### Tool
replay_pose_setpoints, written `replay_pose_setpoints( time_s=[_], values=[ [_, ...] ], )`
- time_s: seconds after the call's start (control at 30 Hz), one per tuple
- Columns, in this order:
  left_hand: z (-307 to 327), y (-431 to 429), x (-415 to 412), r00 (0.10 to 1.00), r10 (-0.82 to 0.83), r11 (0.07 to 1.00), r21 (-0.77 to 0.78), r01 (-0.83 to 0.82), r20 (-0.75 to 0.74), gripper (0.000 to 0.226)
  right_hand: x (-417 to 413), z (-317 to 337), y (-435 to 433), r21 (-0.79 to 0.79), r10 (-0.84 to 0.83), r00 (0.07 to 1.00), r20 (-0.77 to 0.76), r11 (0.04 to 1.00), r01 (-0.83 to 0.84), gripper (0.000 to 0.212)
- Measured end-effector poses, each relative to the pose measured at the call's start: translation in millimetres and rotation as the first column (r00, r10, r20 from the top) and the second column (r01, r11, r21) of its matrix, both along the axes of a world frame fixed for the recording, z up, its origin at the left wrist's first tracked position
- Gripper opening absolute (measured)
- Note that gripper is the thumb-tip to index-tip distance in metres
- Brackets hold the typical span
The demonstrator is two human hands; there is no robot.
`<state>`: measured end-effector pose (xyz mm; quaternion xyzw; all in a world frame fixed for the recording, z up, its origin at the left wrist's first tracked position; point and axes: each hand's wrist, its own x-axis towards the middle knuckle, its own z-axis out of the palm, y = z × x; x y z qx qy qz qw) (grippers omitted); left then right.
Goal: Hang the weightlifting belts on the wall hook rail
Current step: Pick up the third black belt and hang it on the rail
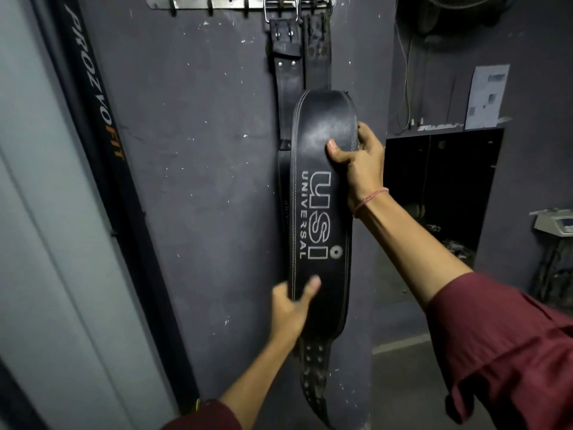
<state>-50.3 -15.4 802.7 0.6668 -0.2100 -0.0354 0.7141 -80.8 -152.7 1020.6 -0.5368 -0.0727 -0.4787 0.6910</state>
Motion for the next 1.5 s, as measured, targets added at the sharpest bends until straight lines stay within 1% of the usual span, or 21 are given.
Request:
replay_pose_setpoints(
  time_s=[0.07, 0.1, 0.17, 0.23, 0.27, 0.37, 0.47, 0.53, 0.6, 0.67, 0.77, 0.8, 0.83, 0.9, 1.03, 1.1, 1.23, 1.3, 1.37, 1.43, 1.5],
  values=[
    [67.6, -5.4, -6.2, 0.992, 0.016, 0.993, -0.121, -0.001, 0.123, 0.031, 0.5, -14.8, 7.2, -0.064, -0.004, 1.0, -0.03, 0.998, 0.002, 0.031],
    [97.0, -8.4, -7.5, 0.981, 0.038, 0.993, -0.12, -0.015, 0.191, 0.029, -0.2, -21.7, 10.6, -0.086, 0.006, 0.999, -0.04, 0.996, -0.01, 0.032],
    [142.4, -14.9, 5.6, 0.968, 0.082, 0.994, -0.089, -0.063, 0.237, 0.048, -1.9, -31.9, 13.1, -0.094, 0.039, 0.998, -0.041, 0.995, -0.043, 0.034],
    [178.1, -19.8, 21.3, 0.99, 0.076, 0.996, -0.06, -0.069, 0.122, 0.072, -6.3, -36.9, 11.2, -0.084, 0.066, 0.997, -0.052, 0.994, -0.07, 0.036],
    [192.9, -20.0, 30.2, 0.999, 0.003, 0.995, -0.096, 0.002, 0.051, 0.079, -9.2, -39.1, 10.8, -0.087, 0.084, 0.994, -0.067, 0.992, -0.09, 0.036],
    [232.7, -16.6, 52.4, 0.948, -0.288, 0.933, -0.263, 0.245, -0.137, 0.073, -16.5, -48.6, 13.8, -0.12, 0.138, 0.984, -0.116, 0.981, -0.152, 0.035],
    [242.3, -9.5, 54.7, 0.882, -0.418, 0.896, -0.261, 0.36, -0.216, 0.042, -23.2, -61.3, 12.4, -0.129, 0.172, 0.972, -0.161, 0.973, -0.193, 0.034],
    [235.7, -9.2, 46.7, 0.876, -0.46, 0.864, -0.302, 0.404, -0.144, 0.036, -27.8, -74.4, 6.6, -0.128, 0.211, 0.951, -0.226, 0.961, -0.243, 0.036],
    [228.8, -11.7, 40.1, 0.901, -0.43, 0.855, -0.343, 0.389, -0.052, 0.04, -31.2, -94.5, 0.1, -0.104, 0.264, 0.905, -0.333, 0.944, -0.314, 0.04],
    [228.2, -13.2, 35.6, 0.92, -0.39, 0.852, -0.391, 0.347, -0.035, 0.042, -34.4, -119.7, -4.5, -0.084, 0.313, 0.835, -0.453, 0.917, -0.389, 0.04],
    [236.1, -9.3, 33.2, 0.898, -0.415, 0.852, -0.406, 0.329, -0.143, 0.032, -40.6, -156.9, -10.0, -0.031, 0.356, 0.766, -0.536, 0.898, -0.439, 0.038],
    [239.4, -7.4, 31.7, 0.877, -0.447, 0.851, -0.386, 0.357, -0.176, 0.036, -42.9, -166.0, -9.5, -0.033, 0.358, 0.749, -0.557, 0.892, -0.451, 0.037],
    [241.0, -7.0, 34.3, 0.873, -0.442, 0.867, -0.347, 0.358, -0.204, 0.05, -44.3, -174.4, -7.9, -0.046, 0.356, 0.731, -0.583, 0.883, -0.467, 0.037],
    [239.2, -10.1, 42.8, 0.893, -0.367, 0.919, -0.251, 0.305, -0.261, 0.069, -46.6, -189.4, -3.7, -0.044, 0.36, 0.702, -0.615, 0.873, -0.486, 0.036],
    [217.9, -12.2, 54.8, 0.914, -0.299, 0.939, -0.255, 0.231, -0.273, 0.052, -54.9, -200.1, 5.1, -0.069, 0.31, 0.679, -0.666, 0.88, -0.47, 0.035],
    [207.1, -13.4, 52.6, 0.932, -0.321, 0.911, -0.326, 0.254, -0.17, 0.043, -54.6, -183.7, 12.2, -0.097, 0.254, 0.723, -0.642, 0.909, -0.405, 0.032],
    [190.2, -18.2, 39.7, 0.948, -0.317, 0.896, -0.326, 0.301, 0.004, 0.032, -32.7, -114.2, 23.2, -0.133, 0.209, 0.91, -0.357, 0.953, -0.271, 0.024],
    [194.3, -14.2, 34.5, 0.902, -0.426, 0.871, -0.301, 0.388, -0.072, 0.027, -27.4, -89.2, 28.0, -0.167, 0.194, 0.93, -0.311, 0.953, -0.254, 0.023],
    [206.2, -11.2, 39.5, 0.87, -0.46, 0.864, -0.313, 0.394, -0.178, 0.034, -28.5, -88.6, 31.9, -0.226, 0.166, 0.935, -0.314, 0.943, -0.244, 0.026],
    [210.0, -15.5, 46.0, 0.919, -0.359, 0.893, -0.344, 0.289, -0.161, 0.026, -30.6, -104.8, 30.9, -0.213, 0.141, 0.936, -0.322, 0.953, -0.217, 0.028],
    [201.8, -24.2, 43.5, 0.964, -0.246, 0.925, -0.322, 0.202, -0.104, 0.017, -29.4, -129.3, 24.7, -0.127, 0.146, 0.931, -0.334, 0.972, -0.198, 0.027]
  ],
)
